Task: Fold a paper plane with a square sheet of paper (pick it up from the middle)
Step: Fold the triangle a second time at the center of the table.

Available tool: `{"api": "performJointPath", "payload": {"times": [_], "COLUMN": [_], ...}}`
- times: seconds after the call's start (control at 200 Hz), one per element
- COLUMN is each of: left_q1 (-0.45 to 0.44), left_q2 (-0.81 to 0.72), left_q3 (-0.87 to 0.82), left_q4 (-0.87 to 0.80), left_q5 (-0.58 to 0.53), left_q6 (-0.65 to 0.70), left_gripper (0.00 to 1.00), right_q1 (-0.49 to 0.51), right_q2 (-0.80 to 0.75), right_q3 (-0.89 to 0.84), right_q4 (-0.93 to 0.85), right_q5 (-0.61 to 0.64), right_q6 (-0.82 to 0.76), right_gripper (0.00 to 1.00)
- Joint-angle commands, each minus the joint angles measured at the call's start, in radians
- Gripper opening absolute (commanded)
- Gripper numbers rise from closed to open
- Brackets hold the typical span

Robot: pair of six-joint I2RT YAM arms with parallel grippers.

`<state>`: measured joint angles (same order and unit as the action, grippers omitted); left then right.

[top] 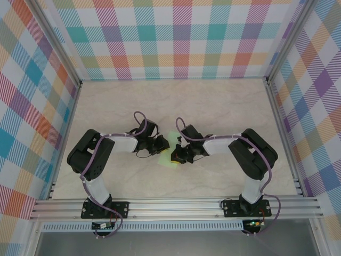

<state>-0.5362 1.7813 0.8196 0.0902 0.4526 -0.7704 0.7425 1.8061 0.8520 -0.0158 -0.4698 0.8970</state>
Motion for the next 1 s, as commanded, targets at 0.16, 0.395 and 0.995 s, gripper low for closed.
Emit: {"api": "performJointPath", "payload": {"times": [0.16, 0.395, 0.995], "left_q1": [-0.007, -0.007, -0.007], "left_q2": [0.040, 0.032, 0.038], "left_q3": [-0.030, -0.024, -0.020], "left_q4": [-0.035, -0.050, -0.049], "left_q5": [-0.061, -0.063, -0.057], "left_q6": [-0.012, -0.009, -0.011], "left_gripper": [0.15, 0.15, 0.15], "right_q1": [0.005, 0.005, 0.009], "right_q2": [-0.061, -0.088, -0.154], "right_q3": [-0.064, -0.064, -0.060], "right_q4": [-0.036, -0.104, -0.059], "right_q5": [-0.036, -0.030, -0.021], "right_q6": [-0.037, -0.088, -0.045], "right_gripper": [0.06, 0.08, 0.09]}}
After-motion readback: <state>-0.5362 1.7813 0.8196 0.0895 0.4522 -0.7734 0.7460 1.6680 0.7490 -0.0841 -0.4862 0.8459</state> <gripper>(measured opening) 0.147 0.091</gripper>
